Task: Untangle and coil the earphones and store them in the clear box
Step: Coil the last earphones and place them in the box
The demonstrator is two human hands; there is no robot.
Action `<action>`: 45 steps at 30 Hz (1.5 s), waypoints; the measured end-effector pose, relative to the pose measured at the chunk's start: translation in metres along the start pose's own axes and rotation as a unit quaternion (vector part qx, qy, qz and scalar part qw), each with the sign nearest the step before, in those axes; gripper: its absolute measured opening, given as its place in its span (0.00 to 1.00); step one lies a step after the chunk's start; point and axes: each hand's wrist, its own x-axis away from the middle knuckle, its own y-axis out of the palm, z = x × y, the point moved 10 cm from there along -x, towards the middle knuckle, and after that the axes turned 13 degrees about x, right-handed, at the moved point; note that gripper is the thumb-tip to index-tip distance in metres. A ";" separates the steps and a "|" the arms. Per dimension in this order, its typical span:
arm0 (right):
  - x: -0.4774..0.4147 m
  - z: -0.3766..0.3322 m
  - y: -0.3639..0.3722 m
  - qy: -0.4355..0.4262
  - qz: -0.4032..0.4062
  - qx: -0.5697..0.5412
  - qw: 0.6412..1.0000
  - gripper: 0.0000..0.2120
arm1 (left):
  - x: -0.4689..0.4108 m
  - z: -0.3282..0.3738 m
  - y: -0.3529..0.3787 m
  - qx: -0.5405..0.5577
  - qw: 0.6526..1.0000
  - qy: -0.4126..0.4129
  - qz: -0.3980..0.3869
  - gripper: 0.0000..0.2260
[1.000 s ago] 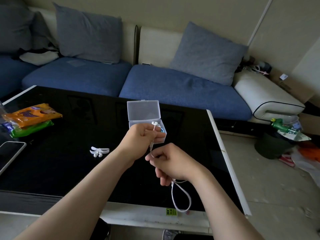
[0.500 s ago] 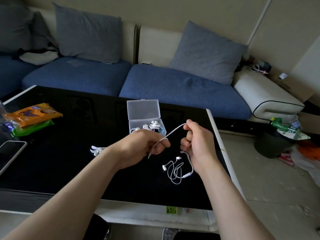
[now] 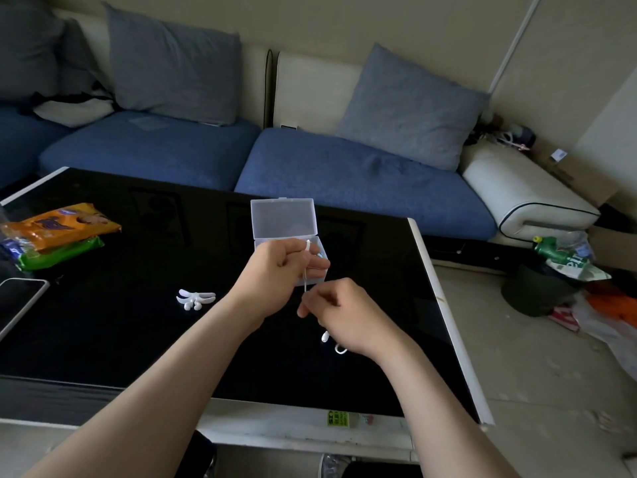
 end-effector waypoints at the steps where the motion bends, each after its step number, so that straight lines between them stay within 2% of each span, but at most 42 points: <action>1: 0.001 -0.006 0.000 -0.020 0.004 0.005 1.000 0.14 | 0.002 0.001 0.001 -0.040 0.999 0.006 -0.004 0.10; 3: 0.001 -0.013 -0.004 -0.041 0.027 -0.028 0.998 0.11 | 0.003 0.004 0.003 -0.148 0.988 0.029 -0.027 0.10; 5: 0.002 -0.015 -0.013 -0.048 0.061 -0.084 0.993 0.10 | 0.003 0.001 0.004 -0.265 0.962 0.042 -0.053 0.10; 6: 0.003 -0.016 -0.019 -0.052 0.081 -0.113 0.989 0.11 | 0.003 -0.003 0.003 -0.287 0.955 0.033 -0.063 0.11; 12: 0.007 0.006 -0.055 -0.017 0.217 -0.217 0.952 0.17 | 0.009 -0.019 0.016 -0.111 0.981 -0.081 -0.134 0.15; 16: 0.005 0.026 -0.063 0.024 0.273 -0.171 0.946 0.14 | 0.018 -0.015 0.027 0.036 0.975 -0.136 -0.171 0.15; 19: -0.005 0.039 -0.052 0.052 0.242 -0.125 0.961 0.13 | 0.020 -0.008 0.031 0.101 0.970 -0.133 -0.174 0.13; 23: -0.019 0.043 -0.024 0.068 0.140 -0.112 0.981 0.14 | 0.016 -0.004 0.023 0.128 0.978 -0.093 -0.139 0.13; 26: -0.018 0.031 -0.006 0.048 0.073 -0.092 0.992 0.17 | 0.013 -0.003 0.013 0.119 0.986 -0.061 -0.099 0.11; 29: -0.014 0.015 0.006 0.020 0.022 -0.063 0.998 0.15 | 0.010 0.000 0.002 0.091 0.994 -0.033 -0.048 0.12; 33: -0.006 -0.004 0.011 -0.012 -0.011 -0.051 0.999 0.12 | 0.005 -0.006 -0.008 -0.034 0.998 -0.016 -0.041 0.13; 37: -0.001 -0.015 0.013 -0.043 -0.029 -0.048 0.998 0.13 | 0.006 -0.007 -0.006 -0.188 0.979 0.009 -0.082 0.13; 40: 0.000 -0.020 -0.010 -0.072 0.075 -0.033 0.994 0.12 | 0.008 -0.019 0.001 -0.259 0.957 -0.009 -0.133 0.11; 43: 0.004 -0.012 -0.042 -0.076 0.209 -0.050 0.974 0.10 | 0.014 -0.023 0.013 -0.208 0.962 -0.057 -0.170 0.16; 45: 0.005 -0.003 -0.054 -0.067 0.257 -0.064 0.962 0.10 | 0.017 -0.019 0.018 -0.149 0.971 -0.071 -0.175 0.17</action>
